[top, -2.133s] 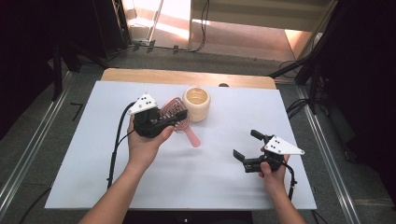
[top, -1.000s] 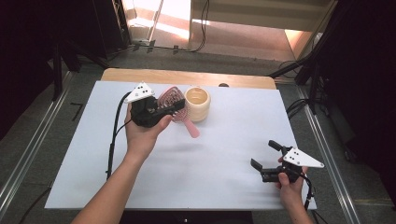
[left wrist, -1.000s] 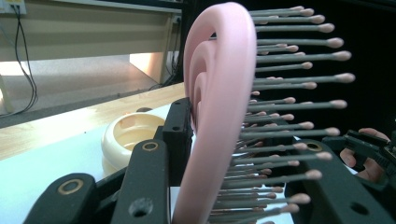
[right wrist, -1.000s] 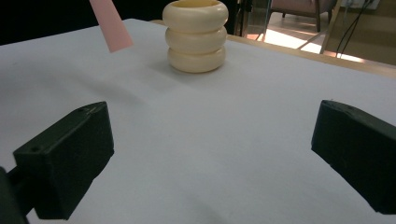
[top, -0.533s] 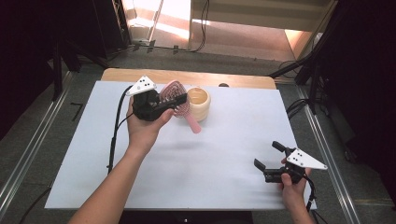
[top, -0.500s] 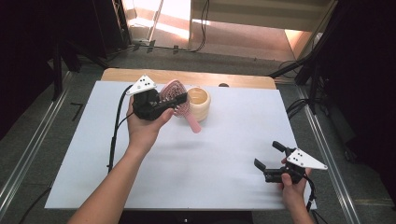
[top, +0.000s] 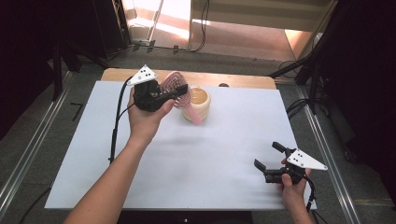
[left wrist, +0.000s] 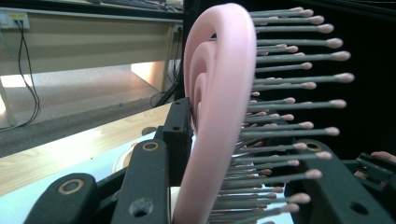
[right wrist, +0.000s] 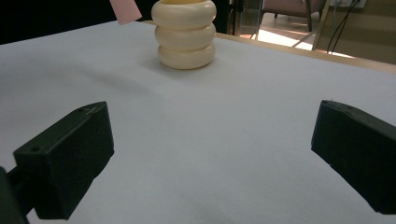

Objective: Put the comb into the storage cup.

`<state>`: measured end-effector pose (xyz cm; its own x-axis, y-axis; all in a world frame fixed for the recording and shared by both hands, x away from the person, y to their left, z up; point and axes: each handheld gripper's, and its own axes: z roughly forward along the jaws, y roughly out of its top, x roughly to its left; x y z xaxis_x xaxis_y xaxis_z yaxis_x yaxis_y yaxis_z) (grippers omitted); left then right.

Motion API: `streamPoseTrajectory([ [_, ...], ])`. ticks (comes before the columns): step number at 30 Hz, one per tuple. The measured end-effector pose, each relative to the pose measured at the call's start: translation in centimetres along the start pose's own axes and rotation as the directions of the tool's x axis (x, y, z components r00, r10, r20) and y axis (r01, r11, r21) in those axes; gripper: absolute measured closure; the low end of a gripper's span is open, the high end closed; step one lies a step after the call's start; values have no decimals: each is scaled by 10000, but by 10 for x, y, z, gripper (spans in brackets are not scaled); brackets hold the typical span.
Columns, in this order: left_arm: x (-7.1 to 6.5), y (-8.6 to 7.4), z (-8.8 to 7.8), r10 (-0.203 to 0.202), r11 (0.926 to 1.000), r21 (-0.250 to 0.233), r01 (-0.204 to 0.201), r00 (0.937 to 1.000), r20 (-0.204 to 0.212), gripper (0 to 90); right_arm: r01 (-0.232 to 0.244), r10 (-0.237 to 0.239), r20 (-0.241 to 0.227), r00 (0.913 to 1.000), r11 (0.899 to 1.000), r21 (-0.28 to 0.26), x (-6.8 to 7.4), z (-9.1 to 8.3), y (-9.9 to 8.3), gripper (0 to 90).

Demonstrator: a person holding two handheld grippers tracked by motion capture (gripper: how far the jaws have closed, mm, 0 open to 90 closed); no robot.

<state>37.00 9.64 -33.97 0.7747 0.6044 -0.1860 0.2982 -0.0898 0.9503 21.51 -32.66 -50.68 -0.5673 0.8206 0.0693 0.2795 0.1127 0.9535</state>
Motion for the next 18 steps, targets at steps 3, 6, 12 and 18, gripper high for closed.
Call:
streamPoseTrajectory([
  [3, 3, 1, 2, -3, 10000, -11, 3, 10000, -80, 639, 7, -7, 1, 10000, 10000, 5, 0, 0, 0, 0],
  [6, 6, 2, 4, -67, 10000, -28, 67, 9999, -97, 639, -8, 8, -20, 10000, 10000, -8, 0, 0, 0, 0],
  [12, 10, 8, 8, -127, 9999, -115, 126, 9999, -108, 639, -43, 43, -31, 10000, 10000, 9, 0, 0, -1, 0],
  [18, 15, 12, 13, -120, 9998, -137, 118, 9997, -217, 639, -73, 73, -36, 10000, 10000, 17, 0, 0, -1, 0],
])
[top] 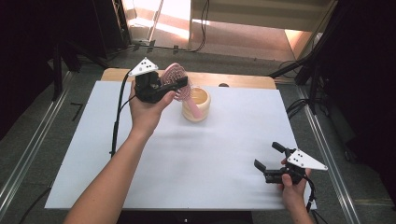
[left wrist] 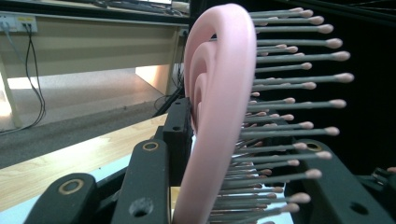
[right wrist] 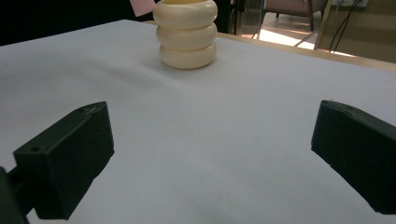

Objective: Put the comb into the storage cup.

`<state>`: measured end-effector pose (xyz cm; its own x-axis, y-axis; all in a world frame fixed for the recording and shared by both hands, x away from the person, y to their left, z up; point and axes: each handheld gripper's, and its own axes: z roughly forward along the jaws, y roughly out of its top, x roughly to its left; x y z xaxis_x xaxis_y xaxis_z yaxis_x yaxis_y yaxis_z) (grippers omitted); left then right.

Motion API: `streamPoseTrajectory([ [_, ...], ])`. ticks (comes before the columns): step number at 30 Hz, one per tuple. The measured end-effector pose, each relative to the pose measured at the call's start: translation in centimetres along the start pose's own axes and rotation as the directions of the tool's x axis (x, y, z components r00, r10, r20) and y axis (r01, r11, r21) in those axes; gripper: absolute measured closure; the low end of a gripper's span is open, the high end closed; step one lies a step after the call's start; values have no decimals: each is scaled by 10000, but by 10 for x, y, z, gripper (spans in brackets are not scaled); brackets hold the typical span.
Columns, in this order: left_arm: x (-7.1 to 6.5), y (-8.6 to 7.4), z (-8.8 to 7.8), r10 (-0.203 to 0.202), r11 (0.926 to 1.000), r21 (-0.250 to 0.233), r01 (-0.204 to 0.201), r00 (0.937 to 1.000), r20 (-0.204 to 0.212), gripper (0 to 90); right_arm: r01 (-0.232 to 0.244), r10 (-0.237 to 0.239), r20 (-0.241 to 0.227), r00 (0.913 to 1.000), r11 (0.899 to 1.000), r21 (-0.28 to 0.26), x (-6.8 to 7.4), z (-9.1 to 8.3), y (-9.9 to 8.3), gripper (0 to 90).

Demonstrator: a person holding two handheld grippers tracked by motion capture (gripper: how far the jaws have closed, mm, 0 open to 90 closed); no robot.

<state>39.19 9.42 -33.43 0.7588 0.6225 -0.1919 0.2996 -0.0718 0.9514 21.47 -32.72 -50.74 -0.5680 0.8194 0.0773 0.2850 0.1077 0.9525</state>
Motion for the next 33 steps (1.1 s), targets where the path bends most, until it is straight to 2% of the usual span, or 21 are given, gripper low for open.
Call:
streamPoseTrajectory([
  [5, 8, 2, 5, -214, 9997, -90, 214, 9998, -50, 640, 75, -75, -7, 10000, 10000, -26, 1, 1, 0, 0],
  [33, 26, 16, 15, -389, 9984, -420, 370, 9981, -469, 640, 66, -67, -136, 9999, 10000, -59, 1, 0, -1, 0],
])
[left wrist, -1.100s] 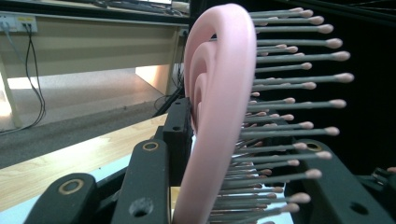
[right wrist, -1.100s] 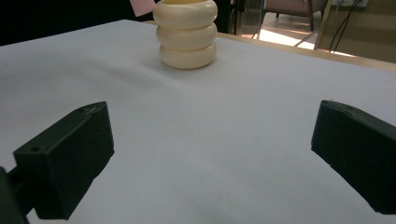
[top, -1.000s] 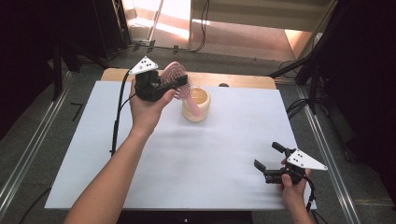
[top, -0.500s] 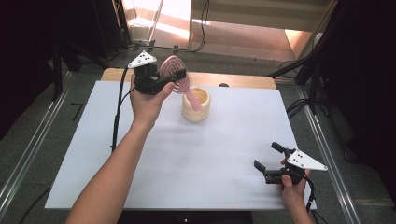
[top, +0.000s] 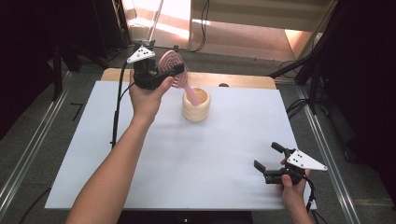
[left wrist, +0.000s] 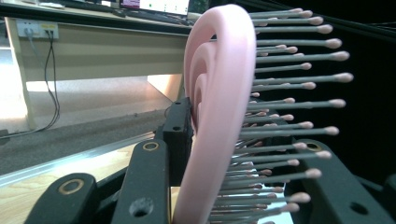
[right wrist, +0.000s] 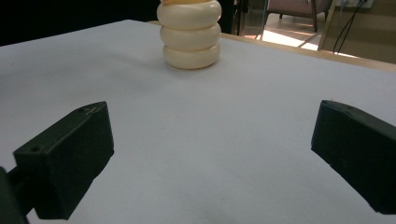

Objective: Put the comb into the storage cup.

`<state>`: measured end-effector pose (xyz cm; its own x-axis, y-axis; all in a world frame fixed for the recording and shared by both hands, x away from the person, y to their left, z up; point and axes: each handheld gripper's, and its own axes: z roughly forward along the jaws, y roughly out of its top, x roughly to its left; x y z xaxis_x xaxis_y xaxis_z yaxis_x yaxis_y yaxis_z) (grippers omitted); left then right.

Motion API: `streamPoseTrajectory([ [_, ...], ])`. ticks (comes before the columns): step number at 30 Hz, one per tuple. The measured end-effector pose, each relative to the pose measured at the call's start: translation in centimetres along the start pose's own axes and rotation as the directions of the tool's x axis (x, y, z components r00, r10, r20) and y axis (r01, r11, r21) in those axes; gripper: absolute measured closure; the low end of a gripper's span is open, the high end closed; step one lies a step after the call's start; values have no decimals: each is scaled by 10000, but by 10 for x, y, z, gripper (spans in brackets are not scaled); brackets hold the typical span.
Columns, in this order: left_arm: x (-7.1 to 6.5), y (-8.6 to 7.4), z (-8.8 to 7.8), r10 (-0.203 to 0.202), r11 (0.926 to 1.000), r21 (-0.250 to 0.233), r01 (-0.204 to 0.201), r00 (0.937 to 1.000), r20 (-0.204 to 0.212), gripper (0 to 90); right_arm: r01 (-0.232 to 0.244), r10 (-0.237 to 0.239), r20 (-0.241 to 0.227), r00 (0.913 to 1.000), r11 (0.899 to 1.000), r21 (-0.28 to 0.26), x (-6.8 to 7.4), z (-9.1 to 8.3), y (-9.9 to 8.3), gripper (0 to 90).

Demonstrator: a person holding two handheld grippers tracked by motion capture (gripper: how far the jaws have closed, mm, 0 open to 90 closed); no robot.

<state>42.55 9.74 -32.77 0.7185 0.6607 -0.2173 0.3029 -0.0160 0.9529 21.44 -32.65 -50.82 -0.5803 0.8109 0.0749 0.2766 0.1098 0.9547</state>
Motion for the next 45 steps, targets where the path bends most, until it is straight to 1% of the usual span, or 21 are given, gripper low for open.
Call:
streamPoseTrajectory([
  [3, 1, 1, 3, -9, 10000, -5, 9, 10000, -9, 640, -21, 21, -3, 10000, 10000, 17, 0, 0, 0, 0],
  [8, 2, 1, 7, 109, 9999, -15, -109, 9999, -114, 640, -23, 23, -7, 10000, 10000, 2, 0, 0, 0, 0],
  [14, 5, 0, 14, 46, 10000, 37, -45, 9998, -207, 640, -35, 35, -14, 10000, 10000, -12, 0, 0, 0, 0],
  [27, 8, -8, 28, 96, 9996, 253, -87, 9992, -376, 640, -30, 30, -43, 10000, 10000, -9, 0, 0, 0, 0],
  [39, 7, -18, 39, 160, 9987, 490, -141, 9991, -395, 640, -54, 54, -58, 10000, 10000, -52, -1, 0, 0, 0],
  [45, 9, -25, 43, 41, 9981, 614, -17, 9992, -387, 640, -39, 39, -62, 10000, 10000, -44, -1, 0, -1, 0],
])
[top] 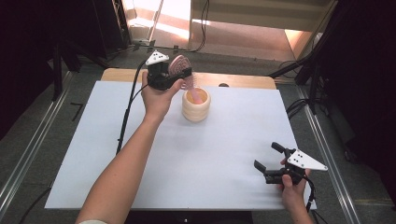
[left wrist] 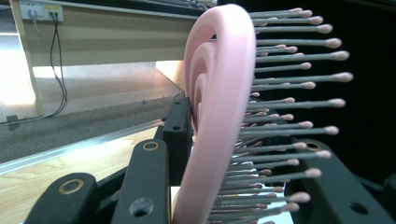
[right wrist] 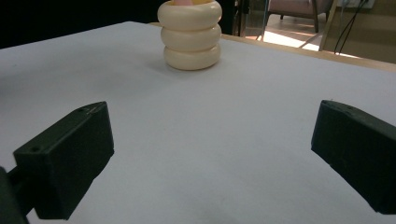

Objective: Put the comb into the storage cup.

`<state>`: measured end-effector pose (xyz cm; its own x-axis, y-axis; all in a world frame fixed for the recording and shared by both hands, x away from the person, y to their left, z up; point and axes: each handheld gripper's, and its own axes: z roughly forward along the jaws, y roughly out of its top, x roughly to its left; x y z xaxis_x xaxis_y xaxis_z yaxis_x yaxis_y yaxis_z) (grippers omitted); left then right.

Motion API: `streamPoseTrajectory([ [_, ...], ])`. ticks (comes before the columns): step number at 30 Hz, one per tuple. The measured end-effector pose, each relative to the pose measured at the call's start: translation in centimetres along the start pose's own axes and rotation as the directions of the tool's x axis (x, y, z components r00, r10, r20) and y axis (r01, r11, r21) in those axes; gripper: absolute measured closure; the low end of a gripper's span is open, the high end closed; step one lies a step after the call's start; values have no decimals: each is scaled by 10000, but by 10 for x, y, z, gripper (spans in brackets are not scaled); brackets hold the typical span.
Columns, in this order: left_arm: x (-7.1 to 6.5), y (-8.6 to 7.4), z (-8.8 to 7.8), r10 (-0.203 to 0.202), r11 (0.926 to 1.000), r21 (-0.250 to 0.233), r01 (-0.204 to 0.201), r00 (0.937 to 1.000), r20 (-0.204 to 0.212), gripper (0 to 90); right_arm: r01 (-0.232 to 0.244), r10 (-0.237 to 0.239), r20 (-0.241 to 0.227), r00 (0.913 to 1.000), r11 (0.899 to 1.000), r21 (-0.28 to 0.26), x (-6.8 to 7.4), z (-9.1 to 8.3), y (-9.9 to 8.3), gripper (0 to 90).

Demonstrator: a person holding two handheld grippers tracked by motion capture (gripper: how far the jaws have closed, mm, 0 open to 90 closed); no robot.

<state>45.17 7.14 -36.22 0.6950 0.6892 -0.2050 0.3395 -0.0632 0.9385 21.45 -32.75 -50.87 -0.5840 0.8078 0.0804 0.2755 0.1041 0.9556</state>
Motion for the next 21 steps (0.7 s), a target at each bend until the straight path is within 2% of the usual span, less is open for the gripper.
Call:
streamPoseTrajectory([
  [21, 5, -23, 13, -197, 9992, 345, 201, 9997, -140, 639, 3, -3, 12, 10000, 10000, 9, 0, 0, 0, 0],
])
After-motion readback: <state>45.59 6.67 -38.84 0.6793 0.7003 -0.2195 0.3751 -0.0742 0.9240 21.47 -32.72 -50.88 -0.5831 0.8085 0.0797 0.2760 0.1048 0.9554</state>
